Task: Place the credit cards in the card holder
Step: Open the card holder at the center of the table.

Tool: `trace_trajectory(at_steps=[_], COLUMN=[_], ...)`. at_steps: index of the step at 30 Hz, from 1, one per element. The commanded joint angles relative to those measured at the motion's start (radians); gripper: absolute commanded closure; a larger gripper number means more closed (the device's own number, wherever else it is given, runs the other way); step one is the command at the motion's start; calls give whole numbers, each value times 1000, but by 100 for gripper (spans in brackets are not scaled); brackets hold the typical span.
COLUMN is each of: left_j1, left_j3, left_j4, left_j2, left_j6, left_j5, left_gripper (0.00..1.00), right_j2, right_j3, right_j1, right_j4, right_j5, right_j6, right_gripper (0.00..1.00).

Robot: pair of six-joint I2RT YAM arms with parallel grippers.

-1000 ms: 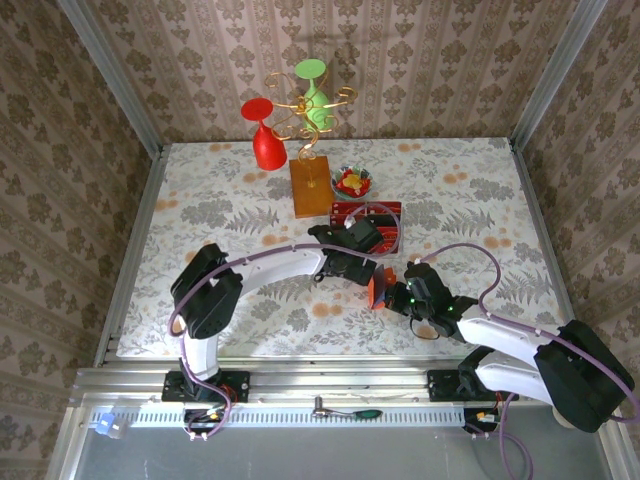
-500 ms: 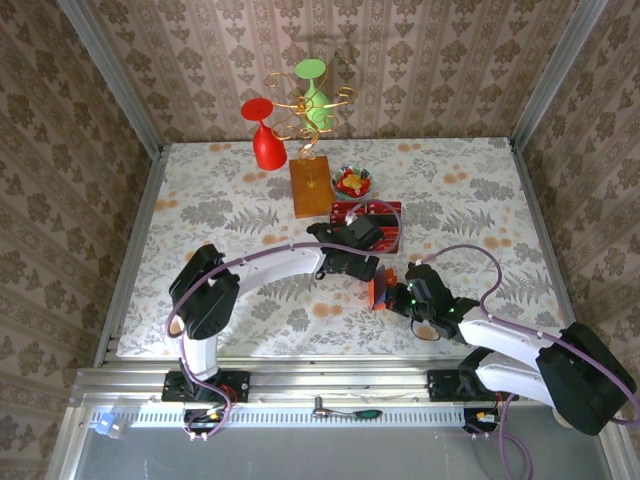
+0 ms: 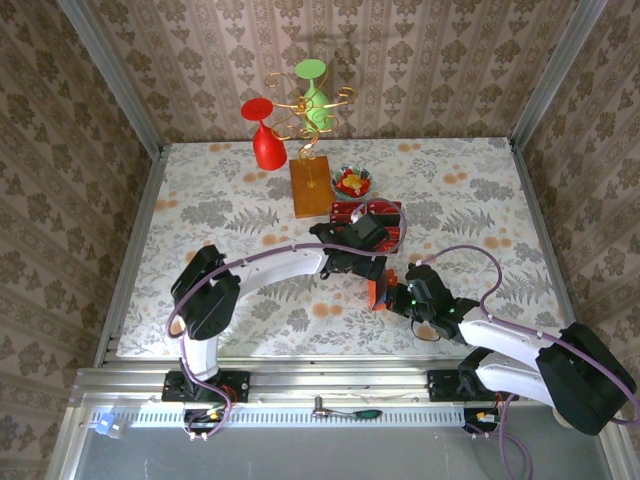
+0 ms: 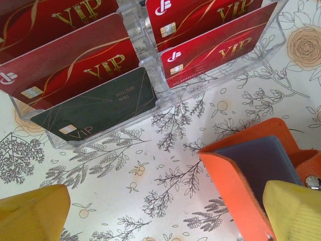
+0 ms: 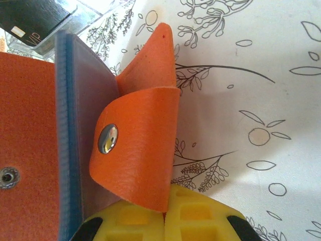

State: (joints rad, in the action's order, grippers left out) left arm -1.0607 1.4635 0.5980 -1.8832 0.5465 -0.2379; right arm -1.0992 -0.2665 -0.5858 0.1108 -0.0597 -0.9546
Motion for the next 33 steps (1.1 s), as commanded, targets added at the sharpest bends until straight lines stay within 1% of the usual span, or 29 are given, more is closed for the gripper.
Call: trace_trajectory(at_steps=[1, 4, 7, 13, 16, 20, 26, 33], left_j1=[-8, -11, -16, -16, -15, -7, 17, 19], left_j3=[27, 32, 31, 12, 13, -45, -190, -198], left_j4=[48, 76, 111, 109, 125, 124, 72, 57], left_j2=[-41, -61, -71, -41, -31, 1, 57, 10], left_j6=[12, 4, -4, -7, -9, -7, 0, -9], left_j5=[8, 0, -32, -62, -81, -99, -86, -80], left_gripper=[0, 0, 0, 0, 2, 3, 3, 3], right_j2=[12, 13, 15, 18, 21, 25, 25, 27], right_j3=[16, 17, 21, 25, 26, 27, 32, 31], right_j1=[3, 3, 3, 3, 3, 3, 5, 5], right_j4=[9, 11, 10, 7, 1, -5, -1, 1], right_j5=[14, 14, 15, 18, 21, 24, 23, 19], right_j6=[-21, -23, -27, -26, -27, -26, -27, -32], right_gripper=[100, 100, 100, 100, 100, 100, 100, 100])
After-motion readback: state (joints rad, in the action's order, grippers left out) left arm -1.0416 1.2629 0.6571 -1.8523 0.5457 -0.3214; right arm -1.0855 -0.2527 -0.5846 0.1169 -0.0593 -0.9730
